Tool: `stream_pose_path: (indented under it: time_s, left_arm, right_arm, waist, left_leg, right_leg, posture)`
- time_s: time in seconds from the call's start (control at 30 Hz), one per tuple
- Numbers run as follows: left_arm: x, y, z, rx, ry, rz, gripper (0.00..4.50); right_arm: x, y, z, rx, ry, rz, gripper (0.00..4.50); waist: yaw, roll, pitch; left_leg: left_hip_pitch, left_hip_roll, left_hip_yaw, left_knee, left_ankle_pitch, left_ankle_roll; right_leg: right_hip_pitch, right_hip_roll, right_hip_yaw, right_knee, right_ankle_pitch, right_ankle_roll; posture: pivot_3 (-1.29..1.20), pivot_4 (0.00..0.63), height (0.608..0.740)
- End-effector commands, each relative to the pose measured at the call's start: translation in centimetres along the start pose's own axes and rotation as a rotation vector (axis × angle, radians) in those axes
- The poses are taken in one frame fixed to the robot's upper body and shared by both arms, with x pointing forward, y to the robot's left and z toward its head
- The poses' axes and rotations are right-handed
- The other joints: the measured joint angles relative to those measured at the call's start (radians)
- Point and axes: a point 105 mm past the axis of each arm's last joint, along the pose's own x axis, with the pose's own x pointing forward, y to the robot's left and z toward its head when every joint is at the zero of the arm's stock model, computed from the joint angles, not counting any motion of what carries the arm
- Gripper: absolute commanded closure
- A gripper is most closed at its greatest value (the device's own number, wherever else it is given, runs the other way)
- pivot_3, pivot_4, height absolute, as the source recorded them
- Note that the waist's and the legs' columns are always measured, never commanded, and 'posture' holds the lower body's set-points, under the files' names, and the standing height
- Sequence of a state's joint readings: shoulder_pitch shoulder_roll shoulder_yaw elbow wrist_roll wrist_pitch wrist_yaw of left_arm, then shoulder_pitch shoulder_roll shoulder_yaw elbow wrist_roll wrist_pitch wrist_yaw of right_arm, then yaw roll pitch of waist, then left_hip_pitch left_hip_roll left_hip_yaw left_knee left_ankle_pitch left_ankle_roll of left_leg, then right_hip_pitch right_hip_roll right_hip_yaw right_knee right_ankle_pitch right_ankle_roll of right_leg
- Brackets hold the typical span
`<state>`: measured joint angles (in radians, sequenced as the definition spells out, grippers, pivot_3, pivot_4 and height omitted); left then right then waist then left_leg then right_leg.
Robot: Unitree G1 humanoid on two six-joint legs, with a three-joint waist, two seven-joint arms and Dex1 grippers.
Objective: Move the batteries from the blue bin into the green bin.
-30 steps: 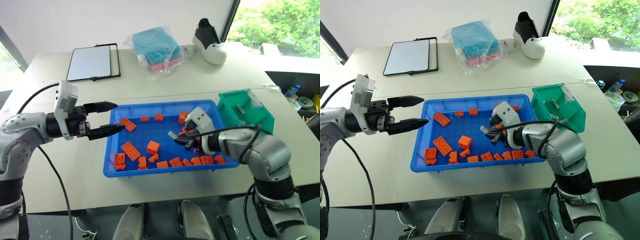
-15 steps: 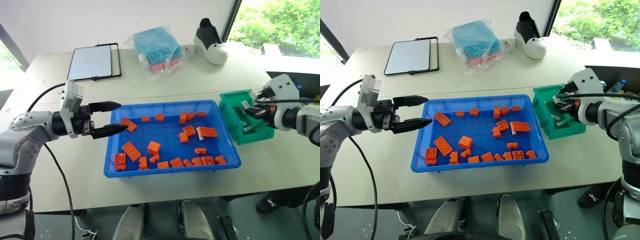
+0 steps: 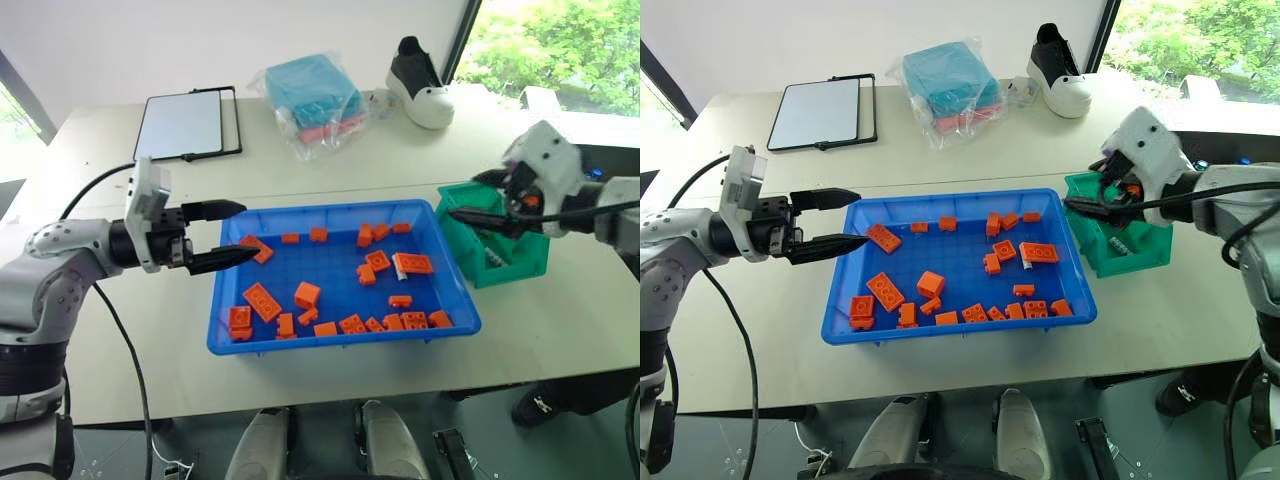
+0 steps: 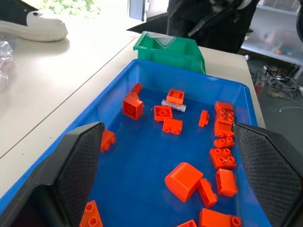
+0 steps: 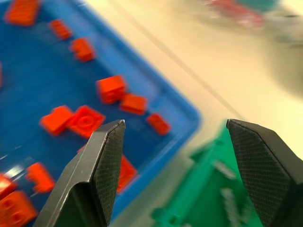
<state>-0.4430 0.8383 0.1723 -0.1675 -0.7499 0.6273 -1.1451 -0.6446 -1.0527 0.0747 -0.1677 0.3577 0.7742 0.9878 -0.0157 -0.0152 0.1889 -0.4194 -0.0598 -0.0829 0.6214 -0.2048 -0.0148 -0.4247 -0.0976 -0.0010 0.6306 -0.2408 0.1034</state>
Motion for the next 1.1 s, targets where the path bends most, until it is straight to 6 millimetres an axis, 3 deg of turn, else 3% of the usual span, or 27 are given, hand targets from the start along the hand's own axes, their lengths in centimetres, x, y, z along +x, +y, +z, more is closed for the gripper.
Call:
stream_pose_path:
  time_s: [0.03,0.17,0.3,0.67,0.77,0.93,1.1]
  left_arm:
    - [0.0,-0.1,1.0,0.042,-0.007,-0.007,0.00]
    - [0.0,-0.8,1.0,0.042,-0.002,-0.024,0.00]
    - [-0.2,-1.3,0.9,0.040,0.007,-0.031,0.00]
    - [-0.5,-1.7,0.9,0.036,0.010,-0.010,0.00]
    - [-0.5,-1.7,1.0,0.039,0.007,-0.008,0.00]
    - [-0.5,-1.5,1.1,0.040,0.004,-0.005,0.00]
    - [-0.3,-1.4,1.0,0.039,0.000,-0.007,0.00]
  right_arm:
    - [1.8,0.3,-1.4,-0.135,0.051,0.121,0.04]
    - [3.2,0.8,-3.8,-0.307,0.115,0.267,0.04]
    - [4.6,0.4,-5.5,-0.355,0.154,0.328,0.04]
    - [7.9,0.9,-6.6,-0.335,0.144,0.375,0.04]
    - [8.0,1.3,-5.8,-0.328,0.112,0.394,0.82]
    - [7.1,2.6,-1.8,-0.297,-0.019,0.425,3.28]
    - [6.7,4.2,1.8,-0.272,-0.105,0.427,3.28]
  waist:
    - [0.000,0.000,0.000]
    - [0.000,0.001,0.000]
    - [-0.002,0.000,0.000]
    - [0.002,-0.002,-0.001]
    - [0.002,-0.002,-0.001]
    - [-0.001,-0.001,0.000]
    - [-0.001,0.001,0.001]
  left_leg:
    - [0.000,0.000,0.000,0.000,0.000,0.000]
    - [-0.001,0.000,0.000,0.000,0.000,0.000]
    - [0.000,0.000,0.000,0.000,0.000,0.000]
    - [0.001,-0.001,-0.001,0.004,0.000,0.000]
    - [0.006,-0.001,-0.002,0.004,0.000,0.000]
    - [0.011,0.000,-0.002,0.001,-0.001,0.000]
    - [0.010,0.000,-0.001,-0.001,-0.001,0.000]
  right_leg:
    - [0.000,0.000,0.000,0.000,0.000,0.000]
    - [-0.001,0.000,0.000,0.000,0.001,0.001]
    - [-0.001,0.000,0.000,0.000,0.001,0.002]
    - [0.004,0.000,0.000,0.000,0.002,0.001]
    - [0.009,0.000,0.000,0.000,0.002,0.000]
    - [0.012,0.000,0.000,0.000,0.001,-0.001]
    - [0.009,0.001,0.001,0.001,0.002,0.001]
  posture:
    - [0.00,0.150,0.731]
    - [0.00,0.150,0.731]
    - [0.00,0.150,0.731]
    - [0.00,0.150,0.731]
    - [0.00,0.150,0.731]
    - [0.00,0.150,0.731]
    - [0.00,0.150,0.731]
